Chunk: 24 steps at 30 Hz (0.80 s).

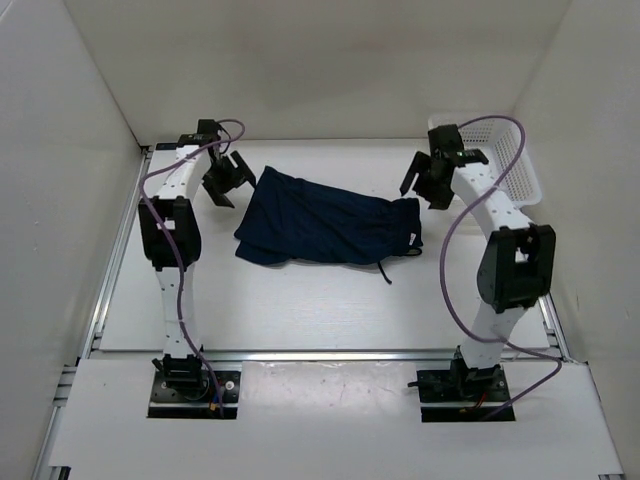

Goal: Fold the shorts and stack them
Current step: Fold the shorts

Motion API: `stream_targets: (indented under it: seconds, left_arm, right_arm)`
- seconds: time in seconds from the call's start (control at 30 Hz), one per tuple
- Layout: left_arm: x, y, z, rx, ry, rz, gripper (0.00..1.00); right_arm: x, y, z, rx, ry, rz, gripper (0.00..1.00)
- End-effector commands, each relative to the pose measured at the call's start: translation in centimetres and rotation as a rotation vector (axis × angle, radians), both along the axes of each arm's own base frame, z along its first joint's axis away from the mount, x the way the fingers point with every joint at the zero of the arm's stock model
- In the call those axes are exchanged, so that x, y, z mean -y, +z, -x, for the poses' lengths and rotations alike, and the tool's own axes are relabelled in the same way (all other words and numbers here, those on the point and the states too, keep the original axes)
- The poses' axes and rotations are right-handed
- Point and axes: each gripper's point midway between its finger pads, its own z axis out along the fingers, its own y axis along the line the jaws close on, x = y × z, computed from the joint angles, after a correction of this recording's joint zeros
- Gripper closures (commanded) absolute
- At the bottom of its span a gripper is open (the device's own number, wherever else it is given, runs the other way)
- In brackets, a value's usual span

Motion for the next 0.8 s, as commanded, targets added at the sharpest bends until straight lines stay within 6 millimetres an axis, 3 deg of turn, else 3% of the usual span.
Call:
stream_targets:
  seconds: [0.0,0.03,0.17,0.2,0.27,0.4,0.43,0.5,0.67,0.7,0.77]
  left_arm:
    - [1.2,8.5,2.8,0.187,-0.106,-0.031,0.1]
    - [1.0,8.0,3.8,0.166,-0.116,-0.036,0.1]
    - [1.1,3.9,7.1,0.051,-0.161,-0.046,0.0]
    - [1.2,2.3,8.6,-0.003,-0.177,-0.037,0.0]
    - [1.6,1.0,10.0,-0.045,-0.19,-0.028,0.0]
    - [2.7,-1.4,12.4,-0.1,-0.198,-0.002,0.0]
    - [2.7,-2.1,12.8,-0.124,-0.19,0.001,0.0]
    - [3.0,-2.8,12.8,-0.133,-0.199,0.0,0.0]
    - [3.0,-5.3,12.7,-0.171,-0.189,0.0,0.0]
    - [3.0,-5.3,12.7,-0.171,-0.189,0.0,0.03]
    - [3.1,-5.3,12.5,-0.162,-0.19,0.0,0.25]
  right_arm:
    - [-1.2,0.9,3.2,0.021,0.052,-0.079,0.19]
    - [-1.3,-1.6,5.3,-0.046,0.054,-0.095,0.19]
    - [-2.5,-3.2,9.2,-0.101,0.088,-0.191,0.12]
    - [-2.5,-3.5,9.4,-0.099,0.089,-0.191,0.07]
    - [-2.6,-3.9,10.0,-0.111,0.086,-0.205,0.03]
    - [-3.5,-4.3,9.7,-0.094,0.08,-0.26,0.03]
    - [-3.8,-5.2,9.2,-0.102,0.086,-0.269,0.03]
    - [-4.2,-6.0,8.9,-0.116,0.085,-0.29,0.03]
    - [-3.9,-8.3,7.5,-0.135,0.03,-0.271,0.17]
    - [-4.1,-8.7,8.0,-0.146,0.034,-0.26,0.2]
    - [-4.0,-9.6,8.2,-0.155,0.03,-0.236,0.26]
